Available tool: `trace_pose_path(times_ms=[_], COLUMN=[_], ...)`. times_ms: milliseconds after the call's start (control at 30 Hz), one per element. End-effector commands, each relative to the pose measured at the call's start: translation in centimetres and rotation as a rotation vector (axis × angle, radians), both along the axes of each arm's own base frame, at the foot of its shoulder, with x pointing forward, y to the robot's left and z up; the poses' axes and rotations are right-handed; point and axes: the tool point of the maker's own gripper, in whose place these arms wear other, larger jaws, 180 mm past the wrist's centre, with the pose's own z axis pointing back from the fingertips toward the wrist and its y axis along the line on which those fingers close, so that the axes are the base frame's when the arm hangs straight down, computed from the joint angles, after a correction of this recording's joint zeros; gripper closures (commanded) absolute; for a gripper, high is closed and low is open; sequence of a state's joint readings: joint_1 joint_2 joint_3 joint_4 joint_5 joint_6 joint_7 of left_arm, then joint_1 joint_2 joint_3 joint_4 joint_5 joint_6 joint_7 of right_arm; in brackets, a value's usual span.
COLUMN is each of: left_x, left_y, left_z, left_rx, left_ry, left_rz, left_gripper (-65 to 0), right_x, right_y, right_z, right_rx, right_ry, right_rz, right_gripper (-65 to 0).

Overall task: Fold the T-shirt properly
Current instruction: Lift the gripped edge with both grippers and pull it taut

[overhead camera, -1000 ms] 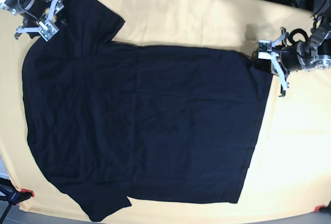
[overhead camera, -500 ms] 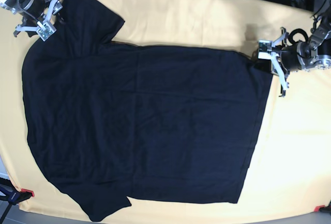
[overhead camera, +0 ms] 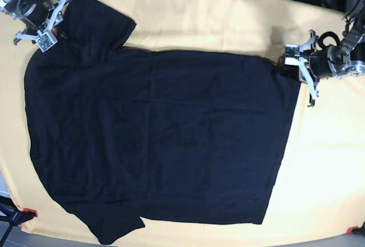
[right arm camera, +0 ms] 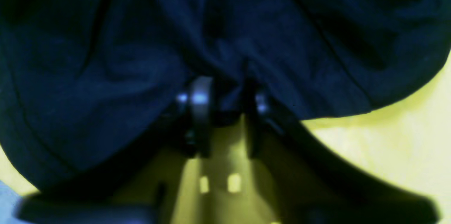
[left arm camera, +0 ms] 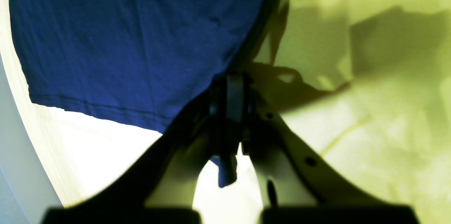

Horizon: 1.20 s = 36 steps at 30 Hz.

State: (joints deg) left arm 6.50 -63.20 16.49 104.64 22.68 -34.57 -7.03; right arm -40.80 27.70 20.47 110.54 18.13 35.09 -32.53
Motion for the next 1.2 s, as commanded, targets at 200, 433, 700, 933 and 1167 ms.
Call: trace_pose_path(times_ms=[200,433,700,933,1167], left_x=[0.7,0.5,0.9,0.9,-1.4], left_y=[0.2,-1.1,-3.1,-2.4,-2.2], left_z=[1.2,2.0,4.2,4.8,3.9], left_rx=[-0.001,-0.021,-0.029,-0.015,-0.005], left_ry=[-0.031,-0.049,-0.145,-0.134,-0.009], left_rz=[-0.008,-0.044,-0.084,-0.049,-0.073], left_gripper=[0.0,0.0,0.0,0.0,0.0], right_x=[0.3,3.4,3.4,0.7,-1.0], right_y=[0.0,0.4,-1.0,-2.0,-4.3], right_z=[0.9,5.8,6.8,5.7,7.5], right_rx=[-0.026,-0.137,-0.268,-0.297,-0.295], right_ry=[-0.012,-0.19,-0.195,-0.103,-0.089], right_rz=[0.026,0.008,-0.005,-0.001,-0.051], right_gripper=[0.0,0.0,0.0,0.0,0.0])
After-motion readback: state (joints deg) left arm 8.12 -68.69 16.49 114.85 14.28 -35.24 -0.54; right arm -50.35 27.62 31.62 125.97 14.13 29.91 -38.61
